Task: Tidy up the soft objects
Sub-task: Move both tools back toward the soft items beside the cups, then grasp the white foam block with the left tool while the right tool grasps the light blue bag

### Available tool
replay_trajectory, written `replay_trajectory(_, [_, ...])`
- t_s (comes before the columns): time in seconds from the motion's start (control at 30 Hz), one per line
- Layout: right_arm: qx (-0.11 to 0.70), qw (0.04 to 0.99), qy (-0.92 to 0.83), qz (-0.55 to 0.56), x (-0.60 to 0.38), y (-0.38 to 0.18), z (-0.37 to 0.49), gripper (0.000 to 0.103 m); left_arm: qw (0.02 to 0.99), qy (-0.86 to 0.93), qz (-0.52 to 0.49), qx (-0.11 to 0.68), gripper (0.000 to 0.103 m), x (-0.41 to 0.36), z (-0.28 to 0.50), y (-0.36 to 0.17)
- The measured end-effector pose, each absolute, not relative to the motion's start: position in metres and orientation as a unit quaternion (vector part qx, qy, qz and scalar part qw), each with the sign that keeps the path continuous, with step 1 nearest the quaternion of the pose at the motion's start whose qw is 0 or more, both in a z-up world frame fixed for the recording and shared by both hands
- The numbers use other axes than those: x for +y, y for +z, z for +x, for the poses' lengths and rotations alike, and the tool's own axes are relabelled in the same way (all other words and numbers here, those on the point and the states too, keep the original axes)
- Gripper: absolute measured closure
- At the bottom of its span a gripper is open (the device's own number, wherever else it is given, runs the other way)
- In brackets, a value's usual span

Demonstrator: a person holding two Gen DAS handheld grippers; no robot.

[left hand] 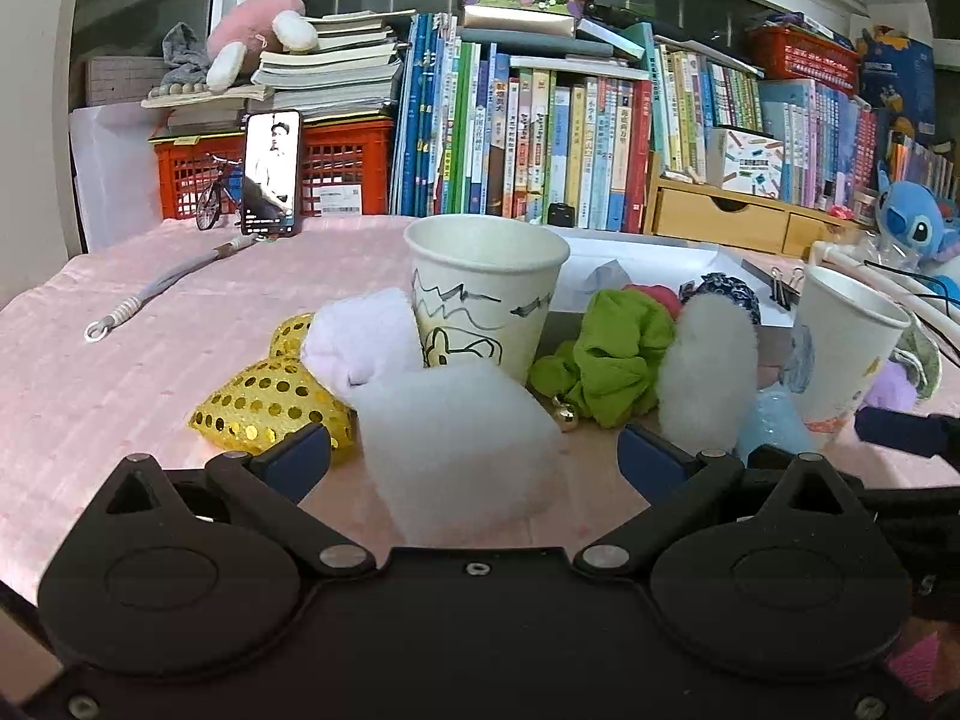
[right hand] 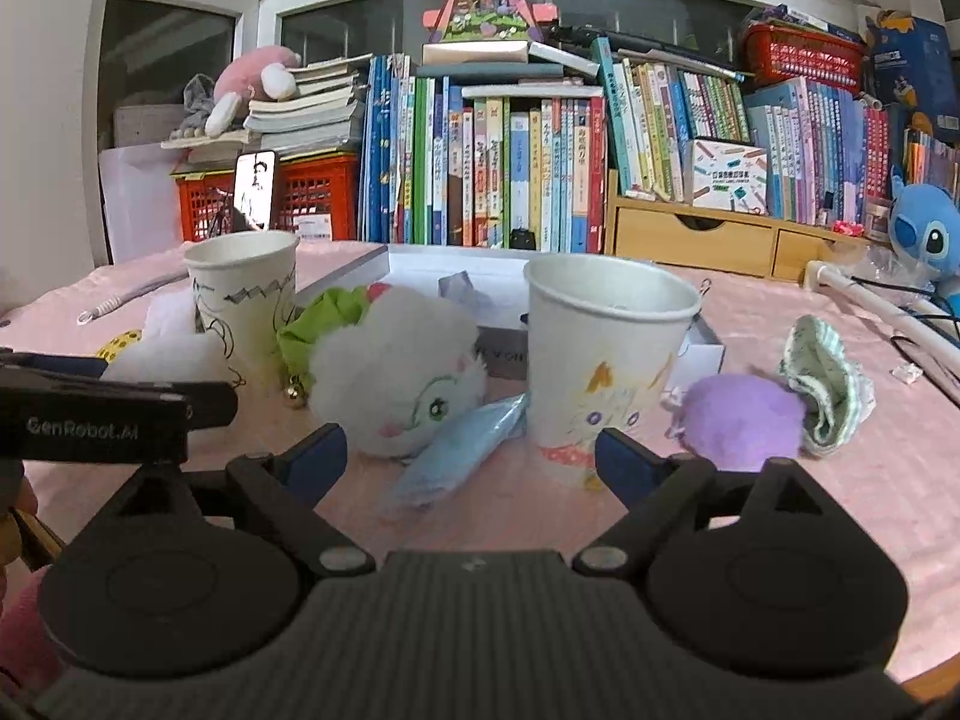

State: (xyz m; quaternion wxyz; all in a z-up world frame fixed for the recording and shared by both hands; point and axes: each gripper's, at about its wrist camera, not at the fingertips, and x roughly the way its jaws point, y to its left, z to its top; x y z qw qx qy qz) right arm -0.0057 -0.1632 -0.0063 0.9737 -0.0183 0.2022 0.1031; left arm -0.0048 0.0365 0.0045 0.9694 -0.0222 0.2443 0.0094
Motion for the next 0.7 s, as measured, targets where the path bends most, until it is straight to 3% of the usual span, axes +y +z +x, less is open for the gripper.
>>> replay_trajectory(0.47, [0.222,0.969,0.104,-0.02,-0.151,-0.015,0.006,0.042,0.963,0.023,-0.059,0.263,0.012,0.046,0.009,-0.008])
replay_trajectory(0.7, [0.226,0.969,0.1,-0.023,-0.15,-0.018,0.007,0.055,0.96,0.024,-0.064,0.271,0.031,0.046,0.011,-0.012])
